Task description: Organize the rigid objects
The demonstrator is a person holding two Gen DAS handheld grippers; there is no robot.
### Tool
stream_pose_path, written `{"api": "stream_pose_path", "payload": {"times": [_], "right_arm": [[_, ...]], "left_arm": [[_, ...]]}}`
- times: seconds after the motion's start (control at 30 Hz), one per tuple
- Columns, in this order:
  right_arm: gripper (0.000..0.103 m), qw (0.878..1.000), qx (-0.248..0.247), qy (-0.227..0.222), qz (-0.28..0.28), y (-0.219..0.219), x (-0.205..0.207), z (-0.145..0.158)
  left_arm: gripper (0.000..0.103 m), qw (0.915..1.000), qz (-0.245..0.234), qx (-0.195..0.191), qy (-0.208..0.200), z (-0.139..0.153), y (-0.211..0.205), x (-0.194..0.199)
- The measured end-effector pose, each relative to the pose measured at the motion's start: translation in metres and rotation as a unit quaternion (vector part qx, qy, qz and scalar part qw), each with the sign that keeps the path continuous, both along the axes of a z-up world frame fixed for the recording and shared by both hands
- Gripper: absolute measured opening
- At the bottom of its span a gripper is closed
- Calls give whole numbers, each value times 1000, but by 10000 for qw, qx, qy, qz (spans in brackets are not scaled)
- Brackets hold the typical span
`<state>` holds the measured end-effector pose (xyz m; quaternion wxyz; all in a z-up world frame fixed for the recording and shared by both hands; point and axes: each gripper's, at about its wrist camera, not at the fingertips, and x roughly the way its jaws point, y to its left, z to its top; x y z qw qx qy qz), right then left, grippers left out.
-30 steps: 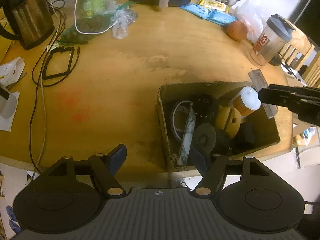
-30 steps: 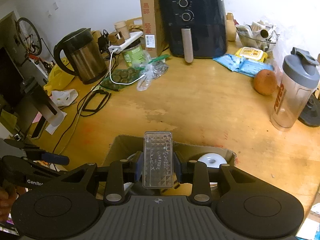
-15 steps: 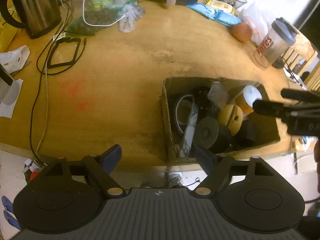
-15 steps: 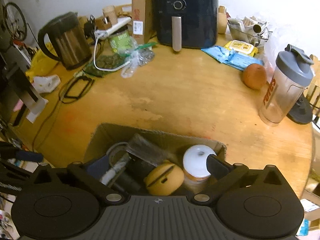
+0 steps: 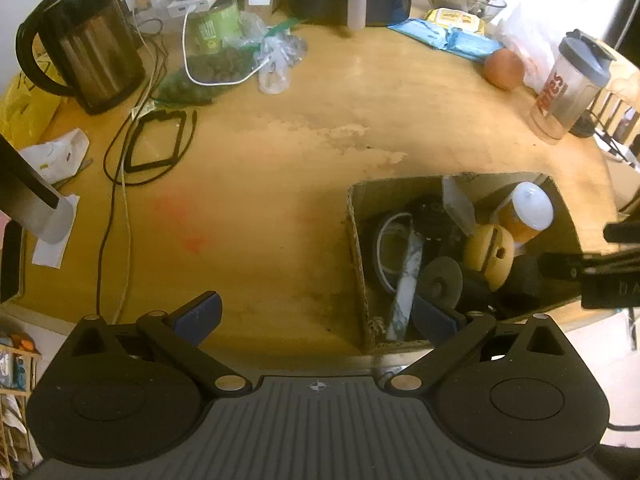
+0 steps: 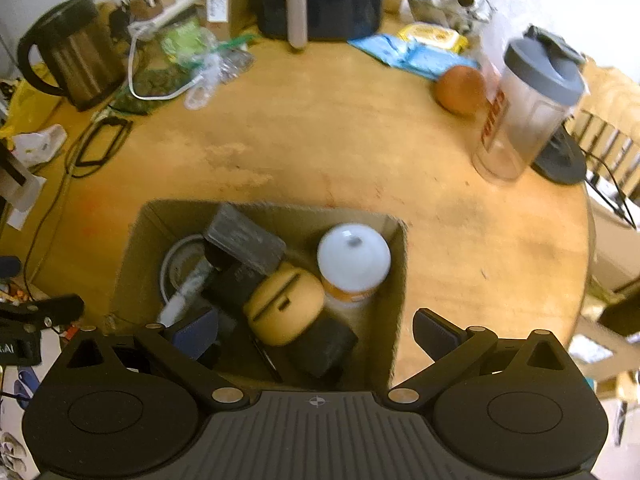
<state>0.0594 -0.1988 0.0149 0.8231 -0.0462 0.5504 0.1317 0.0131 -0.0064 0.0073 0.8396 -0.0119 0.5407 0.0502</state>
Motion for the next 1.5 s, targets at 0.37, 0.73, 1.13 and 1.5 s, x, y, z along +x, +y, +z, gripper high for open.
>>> {"api": "stream_pose_path", "payload": {"times": [0.37,0.73,1.13,1.5], "right_arm": [[103,9978,-325,531,-205,-7,-4,-10],[103,9950,-478,855,-210,-8,-5,-21],[103,9931,-535,1035,-92,-4,-4,-28],[103,9931,-547,1027,-112,-6,-3,-29]], "left_arm": [[103,9992,-55,-367,174,-1,-10,10],[103,9952,3,-579,786,-17,-19,15],[103,9919,-63,-577,1129,-28,-26,10],[103,9919,-46,-575,1132,-28,-27,12]]}}
